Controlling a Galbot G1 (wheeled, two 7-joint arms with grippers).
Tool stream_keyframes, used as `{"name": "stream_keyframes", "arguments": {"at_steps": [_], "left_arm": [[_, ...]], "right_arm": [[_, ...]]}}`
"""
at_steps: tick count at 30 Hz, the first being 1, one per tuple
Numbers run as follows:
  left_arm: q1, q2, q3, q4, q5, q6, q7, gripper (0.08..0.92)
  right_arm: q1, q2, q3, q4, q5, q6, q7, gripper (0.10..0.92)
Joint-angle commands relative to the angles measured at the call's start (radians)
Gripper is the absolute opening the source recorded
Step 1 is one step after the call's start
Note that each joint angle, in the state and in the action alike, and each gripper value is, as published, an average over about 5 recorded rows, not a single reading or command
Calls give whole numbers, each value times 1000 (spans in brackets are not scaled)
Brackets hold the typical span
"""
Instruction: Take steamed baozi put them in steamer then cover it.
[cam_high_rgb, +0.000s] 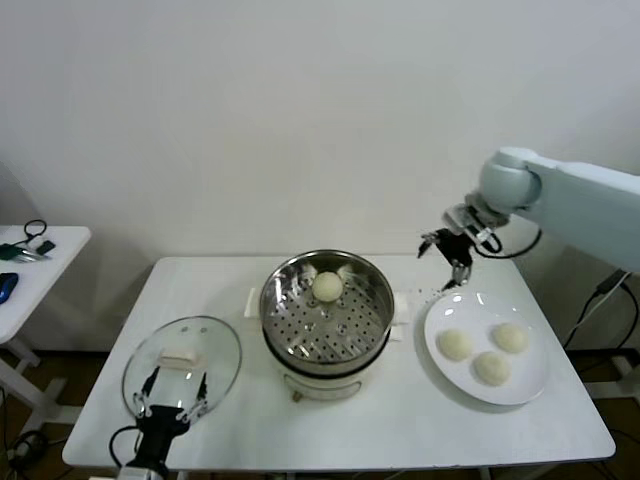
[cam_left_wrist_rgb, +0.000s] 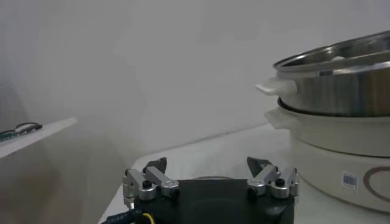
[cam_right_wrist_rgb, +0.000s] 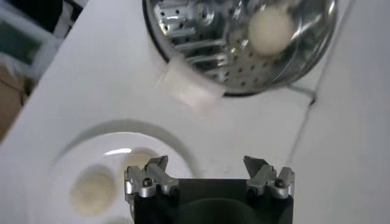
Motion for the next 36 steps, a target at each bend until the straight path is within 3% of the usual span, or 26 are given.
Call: {"name": "stream_keyframes", "arguments": {"at_steps": [1,15,36], "left_arm": [[-1,1,-2,-3,0,6,1,823],[-3,-3,1,13,10,8,0,823],[4,-8,4,19,19,4,0,823]], "right_arm": [[-305,-65,159,-100,-61,-100,-17,823],[-504,28,364,-268,-177,-62,3,823],[-515,81,375,-333,-220,-32,-2,803]]}}
